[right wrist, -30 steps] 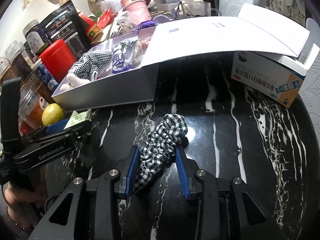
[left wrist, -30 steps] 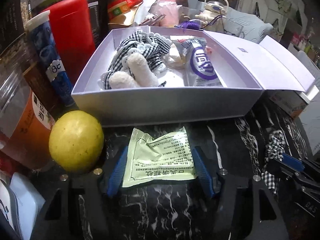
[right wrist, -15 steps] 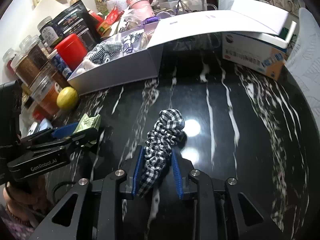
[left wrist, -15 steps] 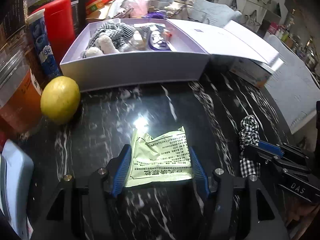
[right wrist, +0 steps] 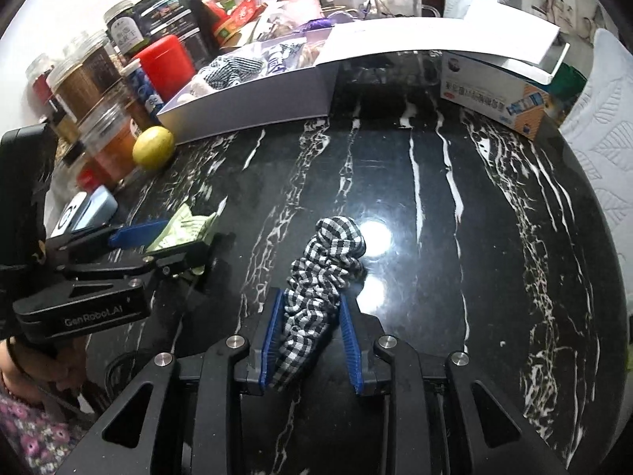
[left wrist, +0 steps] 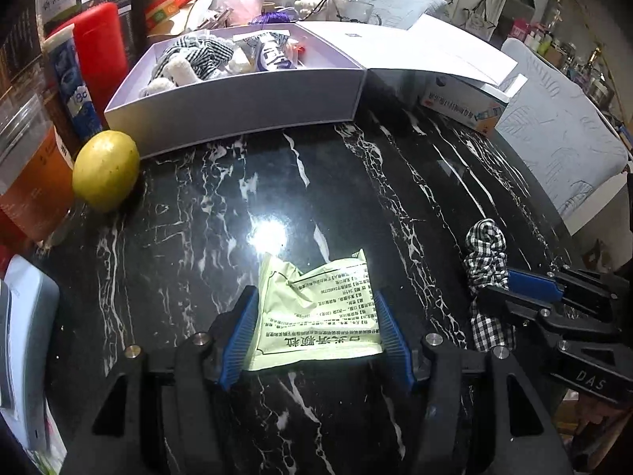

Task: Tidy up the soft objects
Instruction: 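Lift the gingham cloth with the right tool and green sachet with the left tool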

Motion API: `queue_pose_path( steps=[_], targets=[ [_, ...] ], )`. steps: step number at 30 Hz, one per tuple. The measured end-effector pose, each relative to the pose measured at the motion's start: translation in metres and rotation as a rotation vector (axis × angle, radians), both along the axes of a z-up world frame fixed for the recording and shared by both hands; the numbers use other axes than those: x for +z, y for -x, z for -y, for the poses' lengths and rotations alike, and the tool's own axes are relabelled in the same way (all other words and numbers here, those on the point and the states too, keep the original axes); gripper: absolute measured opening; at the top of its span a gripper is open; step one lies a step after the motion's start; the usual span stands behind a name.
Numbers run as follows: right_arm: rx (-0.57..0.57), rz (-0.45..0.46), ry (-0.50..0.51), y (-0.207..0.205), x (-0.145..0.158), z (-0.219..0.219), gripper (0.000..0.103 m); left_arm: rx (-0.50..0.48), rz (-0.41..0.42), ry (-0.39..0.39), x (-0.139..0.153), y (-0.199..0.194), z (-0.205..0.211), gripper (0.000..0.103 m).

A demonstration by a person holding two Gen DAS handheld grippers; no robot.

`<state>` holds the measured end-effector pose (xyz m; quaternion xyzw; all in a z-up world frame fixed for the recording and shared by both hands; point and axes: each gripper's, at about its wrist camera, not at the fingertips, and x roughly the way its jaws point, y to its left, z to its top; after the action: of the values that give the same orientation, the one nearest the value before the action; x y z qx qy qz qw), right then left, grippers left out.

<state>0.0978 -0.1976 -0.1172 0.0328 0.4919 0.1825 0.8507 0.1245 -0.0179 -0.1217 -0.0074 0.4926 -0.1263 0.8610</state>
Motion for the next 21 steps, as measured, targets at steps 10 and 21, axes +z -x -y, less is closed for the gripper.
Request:
queue_pose_path(
  steps=[10,21],
  targets=[
    [-0.003,0.026,0.079,0.001,-0.002,-0.016,0.041,0.002,0.036,-0.058,-0.002,0.001,0.007,0.062],
    [-0.028,0.049,0.071,0.004,-0.003,-0.011,0.021,-0.047,0.049,-0.026,0.001,0.005,0.009,0.058]
  ],
)
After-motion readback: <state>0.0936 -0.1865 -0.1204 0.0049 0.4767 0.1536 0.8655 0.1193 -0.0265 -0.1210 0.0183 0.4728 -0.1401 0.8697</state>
